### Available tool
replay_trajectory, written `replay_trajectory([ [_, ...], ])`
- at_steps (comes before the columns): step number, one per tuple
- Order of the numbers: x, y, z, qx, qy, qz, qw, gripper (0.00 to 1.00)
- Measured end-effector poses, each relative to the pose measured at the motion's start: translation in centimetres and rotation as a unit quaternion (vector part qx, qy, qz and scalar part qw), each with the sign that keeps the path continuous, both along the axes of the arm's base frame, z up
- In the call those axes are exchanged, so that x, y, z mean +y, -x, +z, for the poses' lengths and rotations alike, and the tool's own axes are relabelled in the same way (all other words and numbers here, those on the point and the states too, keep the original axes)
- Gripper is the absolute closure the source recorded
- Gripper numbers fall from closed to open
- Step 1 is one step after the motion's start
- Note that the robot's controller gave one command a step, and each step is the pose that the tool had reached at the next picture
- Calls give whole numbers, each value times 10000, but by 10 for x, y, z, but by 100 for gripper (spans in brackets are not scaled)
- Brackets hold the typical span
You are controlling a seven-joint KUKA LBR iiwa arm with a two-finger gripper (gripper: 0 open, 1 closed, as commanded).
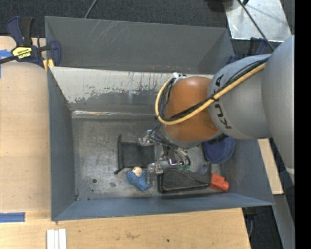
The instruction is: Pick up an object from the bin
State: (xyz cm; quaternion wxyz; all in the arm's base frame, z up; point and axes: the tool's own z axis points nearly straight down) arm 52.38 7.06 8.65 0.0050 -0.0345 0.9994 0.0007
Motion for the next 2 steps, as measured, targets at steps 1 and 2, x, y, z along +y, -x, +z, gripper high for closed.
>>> replay_trajectory([
  [1,-6,6,-2,117,53,-3,9999,100],
  [2,-2,6,-8,55,12,-8,10000,0],
])
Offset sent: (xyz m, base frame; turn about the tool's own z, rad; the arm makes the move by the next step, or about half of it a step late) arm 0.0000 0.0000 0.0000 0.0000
